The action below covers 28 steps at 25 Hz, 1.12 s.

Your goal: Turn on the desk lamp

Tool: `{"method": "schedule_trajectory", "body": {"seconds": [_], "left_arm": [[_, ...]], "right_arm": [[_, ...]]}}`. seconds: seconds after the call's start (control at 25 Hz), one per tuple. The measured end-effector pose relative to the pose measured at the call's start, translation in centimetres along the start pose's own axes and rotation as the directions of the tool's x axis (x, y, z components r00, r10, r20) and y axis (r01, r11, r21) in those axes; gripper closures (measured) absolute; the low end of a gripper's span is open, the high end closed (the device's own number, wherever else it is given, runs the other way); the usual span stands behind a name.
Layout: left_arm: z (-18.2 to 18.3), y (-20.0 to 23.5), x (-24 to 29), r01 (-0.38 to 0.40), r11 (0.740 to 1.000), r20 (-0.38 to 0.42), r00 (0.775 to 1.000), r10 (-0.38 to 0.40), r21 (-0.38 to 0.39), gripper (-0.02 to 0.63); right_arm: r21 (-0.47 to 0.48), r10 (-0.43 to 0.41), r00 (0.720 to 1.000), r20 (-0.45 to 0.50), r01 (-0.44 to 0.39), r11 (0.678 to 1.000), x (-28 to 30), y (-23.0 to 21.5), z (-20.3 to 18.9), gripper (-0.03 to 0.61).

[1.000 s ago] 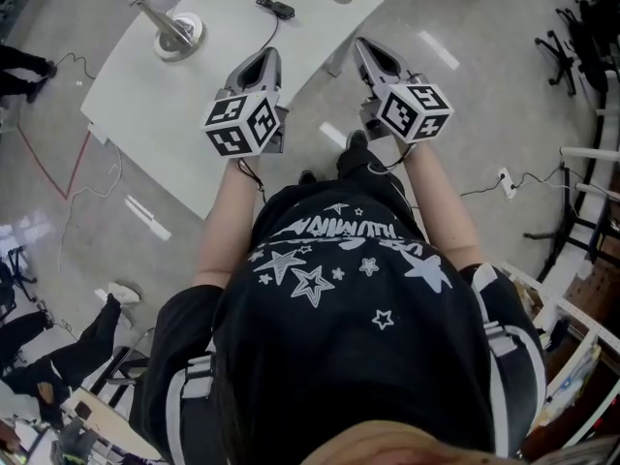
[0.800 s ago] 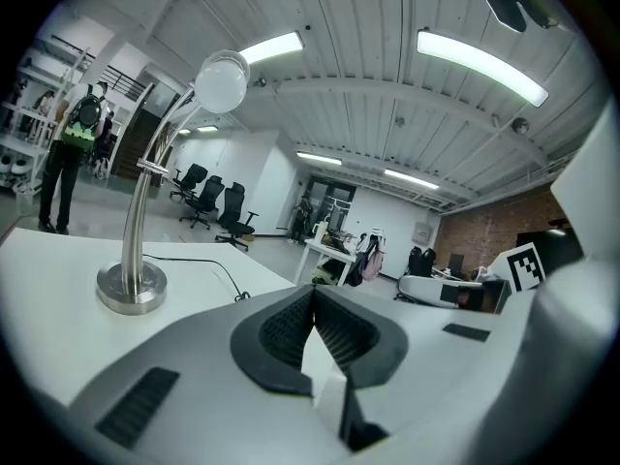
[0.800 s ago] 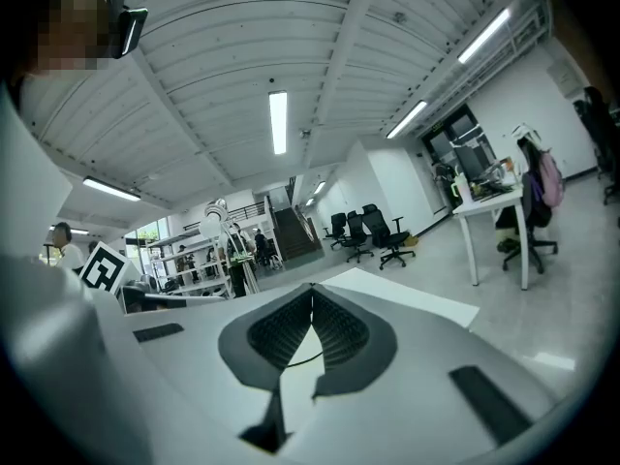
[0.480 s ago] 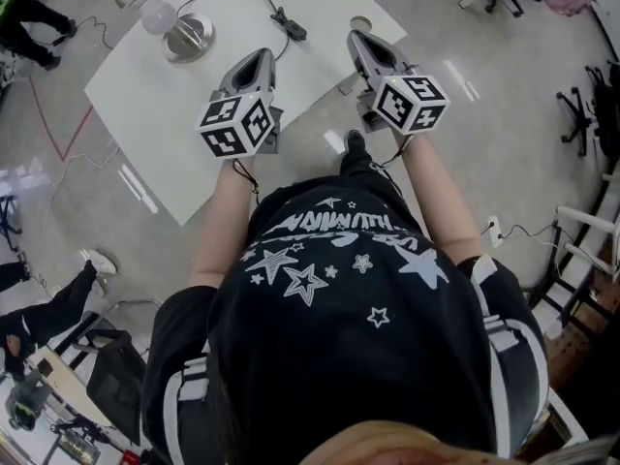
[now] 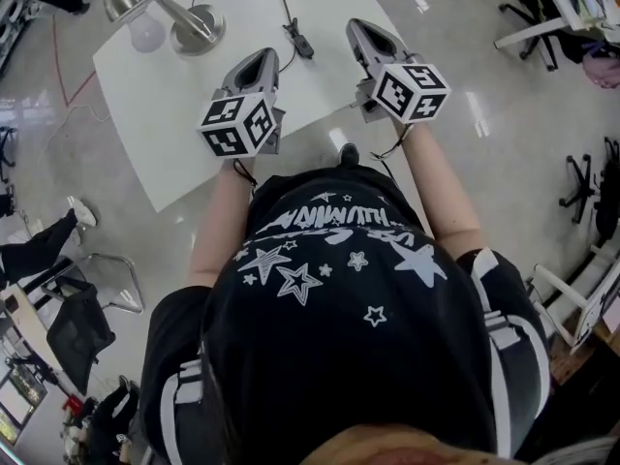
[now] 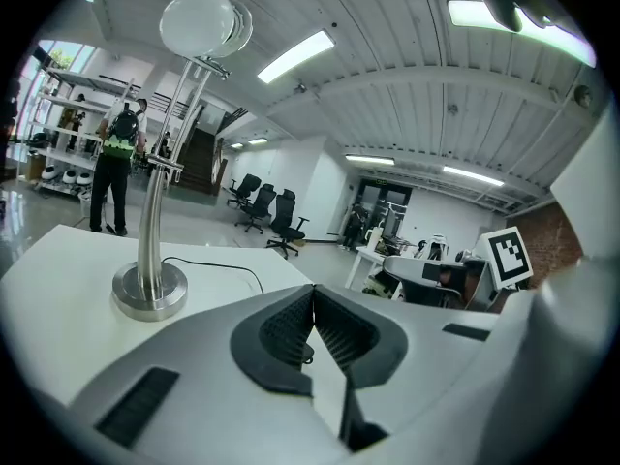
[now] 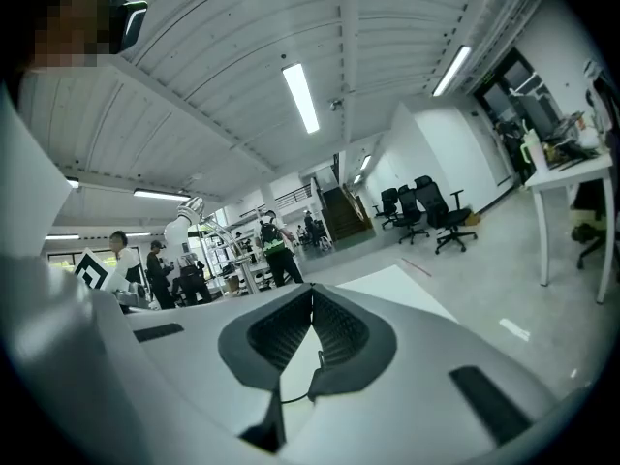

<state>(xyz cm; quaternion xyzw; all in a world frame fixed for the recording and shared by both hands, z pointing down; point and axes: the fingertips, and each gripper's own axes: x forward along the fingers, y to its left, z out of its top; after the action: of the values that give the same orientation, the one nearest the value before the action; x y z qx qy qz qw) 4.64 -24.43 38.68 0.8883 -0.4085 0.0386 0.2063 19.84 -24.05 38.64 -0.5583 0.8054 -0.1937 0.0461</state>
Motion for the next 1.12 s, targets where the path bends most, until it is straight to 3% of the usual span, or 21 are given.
{"method": "schedule_trajectory", "body": {"seconds": [0.24, 0.52, 0.84, 1.12], "left_arm": [[-0.2, 0.5, 1.5, -0.101, 0.994, 0.035, 0.994, 0.102, -0.030, 0.603], [-0.8, 1.1, 1.9, -0.228, 0.971, 0.062, 0.971, 0.233, -0.070, 0.603], [-3.4, 0.3, 2.7, -0.306, 0.945, 0.054, 0.948, 0.314, -0.117, 0.603], [-6.1, -0.9, 3.7, -0.373, 0.920, -0.001, 0.927, 0.376, -0.119, 0.601]], "right_arm": [[0.003, 0.125, 0.991, -0.049, -0.125, 0.992, 4.3, -1.5, 0.4, 0.574], [-0.006, 0.269, 0.955, -0.122, -0.272, 0.962, 8.6, -1.3, 0.1, 0.574], [0.005, 0.349, 0.917, -0.194, -0.355, 0.935, 8.9, -1.8, -1.8, 0.574], [0.009, 0.390, 0.892, -0.231, -0.399, 0.917, 6.7, -2.7, -2.7, 0.574]]}}
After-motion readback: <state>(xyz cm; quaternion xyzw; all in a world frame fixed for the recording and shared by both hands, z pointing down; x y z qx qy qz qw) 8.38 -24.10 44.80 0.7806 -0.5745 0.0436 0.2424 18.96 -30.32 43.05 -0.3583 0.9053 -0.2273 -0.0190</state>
